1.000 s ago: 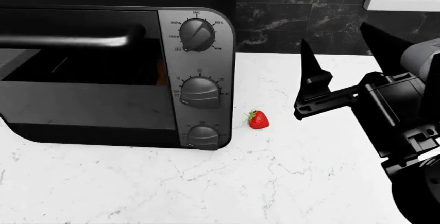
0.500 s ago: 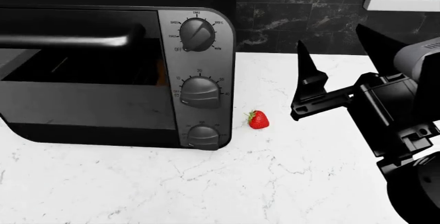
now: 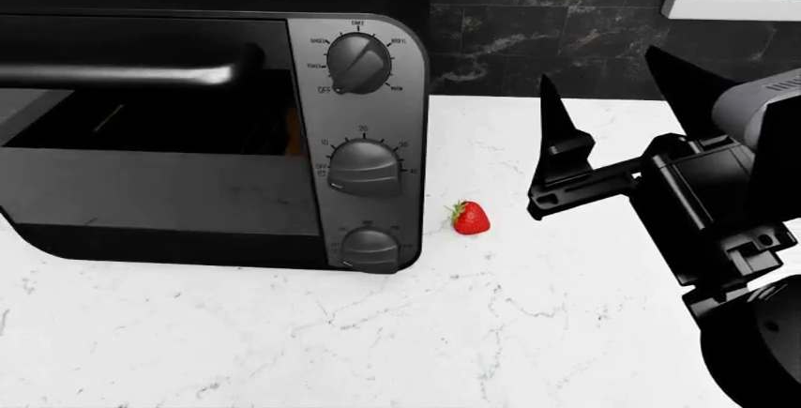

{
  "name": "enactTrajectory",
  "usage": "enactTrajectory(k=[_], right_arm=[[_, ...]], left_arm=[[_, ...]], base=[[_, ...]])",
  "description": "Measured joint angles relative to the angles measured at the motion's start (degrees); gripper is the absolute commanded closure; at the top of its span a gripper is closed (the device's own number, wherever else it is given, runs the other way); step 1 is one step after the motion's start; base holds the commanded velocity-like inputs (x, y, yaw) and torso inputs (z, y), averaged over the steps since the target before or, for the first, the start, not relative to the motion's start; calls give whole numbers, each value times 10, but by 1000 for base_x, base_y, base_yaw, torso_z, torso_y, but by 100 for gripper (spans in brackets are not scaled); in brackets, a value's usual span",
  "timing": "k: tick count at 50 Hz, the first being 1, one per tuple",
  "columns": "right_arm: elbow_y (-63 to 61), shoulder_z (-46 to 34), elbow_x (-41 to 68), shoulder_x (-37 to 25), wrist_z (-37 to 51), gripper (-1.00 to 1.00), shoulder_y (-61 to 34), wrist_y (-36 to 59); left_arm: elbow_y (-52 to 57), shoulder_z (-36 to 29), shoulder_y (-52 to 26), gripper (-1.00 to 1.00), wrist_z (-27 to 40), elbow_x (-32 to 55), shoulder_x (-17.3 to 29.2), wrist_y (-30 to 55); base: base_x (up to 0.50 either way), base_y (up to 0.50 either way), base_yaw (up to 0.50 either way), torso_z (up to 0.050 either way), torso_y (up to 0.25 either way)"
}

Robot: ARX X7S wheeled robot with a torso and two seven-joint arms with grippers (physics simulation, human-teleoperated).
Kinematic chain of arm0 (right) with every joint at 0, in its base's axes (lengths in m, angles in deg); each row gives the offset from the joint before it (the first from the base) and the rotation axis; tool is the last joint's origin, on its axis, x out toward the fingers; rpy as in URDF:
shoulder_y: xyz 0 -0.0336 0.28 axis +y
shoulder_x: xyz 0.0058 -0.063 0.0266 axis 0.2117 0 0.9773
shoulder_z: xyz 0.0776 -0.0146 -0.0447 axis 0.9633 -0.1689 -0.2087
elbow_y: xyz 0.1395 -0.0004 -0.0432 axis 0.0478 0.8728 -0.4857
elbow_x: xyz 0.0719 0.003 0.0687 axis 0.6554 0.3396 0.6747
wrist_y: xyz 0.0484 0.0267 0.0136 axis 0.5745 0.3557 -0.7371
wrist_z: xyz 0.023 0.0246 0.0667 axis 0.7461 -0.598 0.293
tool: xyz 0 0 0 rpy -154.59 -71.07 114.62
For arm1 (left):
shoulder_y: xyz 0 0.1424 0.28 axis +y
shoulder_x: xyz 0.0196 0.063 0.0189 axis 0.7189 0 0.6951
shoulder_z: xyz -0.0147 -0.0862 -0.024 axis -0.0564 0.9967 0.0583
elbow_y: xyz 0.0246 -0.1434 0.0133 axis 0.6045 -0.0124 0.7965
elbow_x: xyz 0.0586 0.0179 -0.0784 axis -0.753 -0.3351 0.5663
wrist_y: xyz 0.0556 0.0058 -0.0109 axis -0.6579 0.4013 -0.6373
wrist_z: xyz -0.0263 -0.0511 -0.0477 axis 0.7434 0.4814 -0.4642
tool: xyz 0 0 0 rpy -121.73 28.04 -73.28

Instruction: Pick the honey bottle and salsa from the counter and place them in the cabinets closest to them.

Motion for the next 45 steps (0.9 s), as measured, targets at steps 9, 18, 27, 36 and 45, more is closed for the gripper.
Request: enactTrajectory(k=[9,18,27,36,45], right_arm=[[2,-2,-1,-1,1,-100,2,-5],[4,-4,-2,-3,2,-100,4,-9],[5,-6,0,-4,4,-100,4,-12],[6,-7,1,-5,5,-100,5,-14],[7,-9,1,-6,6,-100,7,-18]], left_arm=[[-23,8,0,100,-4,-22,-3,23],[-43,9,-3,100,-14,-44,-7,29],[-51,11,-5,100,-26,-60,-10,26],[-55,9,-5,100,-34,-70,-12,23],[-55,0,-5,100,-42,-75,-14,23]], base=[[0,0,0,0,1],[0,0,0,0,1],[0,0,0,0,0],[-1,0,1,0,0],[-1,0,0,0,0]])
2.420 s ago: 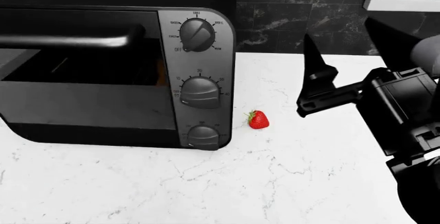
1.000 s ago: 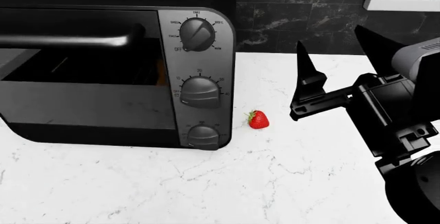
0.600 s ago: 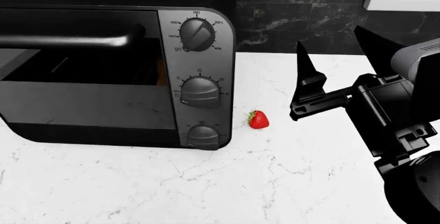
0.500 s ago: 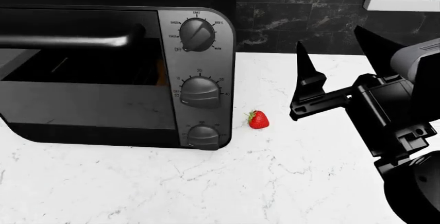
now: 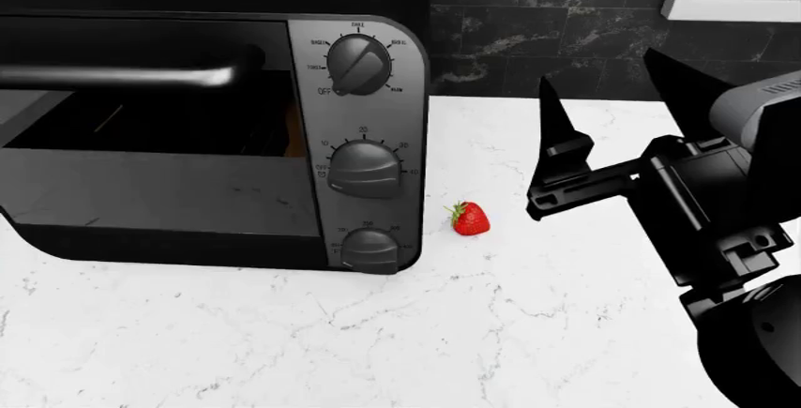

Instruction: Pick the honey bottle and salsa from the counter and place them in the cabinets closest to them.

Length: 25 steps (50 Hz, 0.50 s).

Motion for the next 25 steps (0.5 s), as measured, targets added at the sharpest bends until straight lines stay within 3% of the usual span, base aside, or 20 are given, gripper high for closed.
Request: enactTrajectory(k=[13,14,25], right_arm=[[1,-2,1,-1,2,-100,3,-5],[1,-2,2,-1,2,-100,3,-5],[2,-3,4,-3,4,-100,5,-8]], left_arm=[[0,-13,0,100,-9,-7,-3,-1],[0,-14,0,-100,-10,-7,-3,-1],[-8,-21,0,-100,-12,-13,-2,0]], base=[[-2,0,0,0,-2],[0,0,0,0,0],[0,0,0,0,-2]])
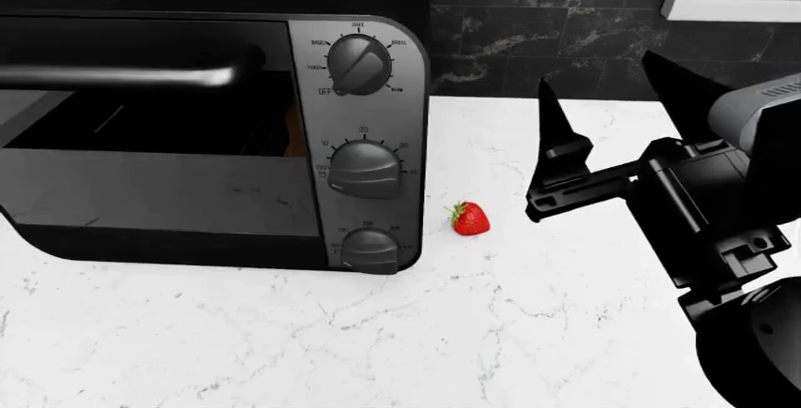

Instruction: Pick the honey bottle and salsa from the counter and place them in the cabinets closest to them.

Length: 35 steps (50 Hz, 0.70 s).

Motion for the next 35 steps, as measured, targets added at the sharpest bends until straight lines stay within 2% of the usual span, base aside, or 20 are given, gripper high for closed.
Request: enactTrajectory(k=[35], right_arm=[[0,0,11,-7,8,-100,-1,-5]], left_arm=[[9,-1,0,-100,-38,-19,-9,1]], base=[[0,0,0,0,-2]])
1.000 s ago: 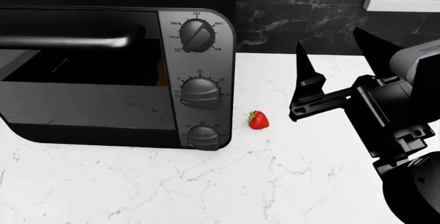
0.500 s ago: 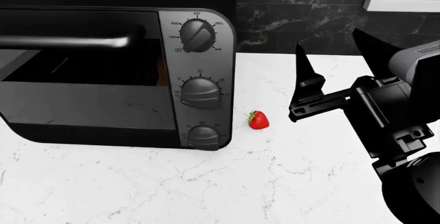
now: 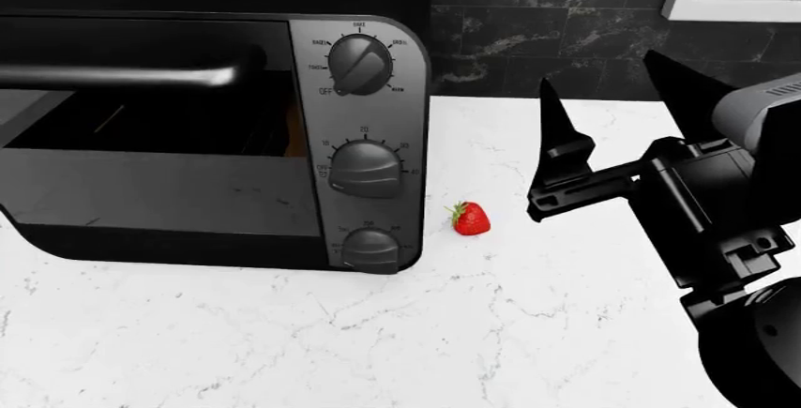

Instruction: Pick the honey bottle and salsa from the counter and place them in the cabinets closest to them.

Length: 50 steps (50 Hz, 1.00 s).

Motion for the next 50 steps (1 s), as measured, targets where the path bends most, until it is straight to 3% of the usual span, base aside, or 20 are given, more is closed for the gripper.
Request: enactTrajectory(k=[22,50], right_arm=[[-3,2,11,-5,7,-100,-2,0],[-3,2,23,-9,16,-100,-7,-1]], left_arm=[[67,5,0,-100,-23,-19,-6,32],[189,-33,0,-100,-43,-8,-8,73]], base=[[0,0,0,0,0],[0,0,0,0,0]])
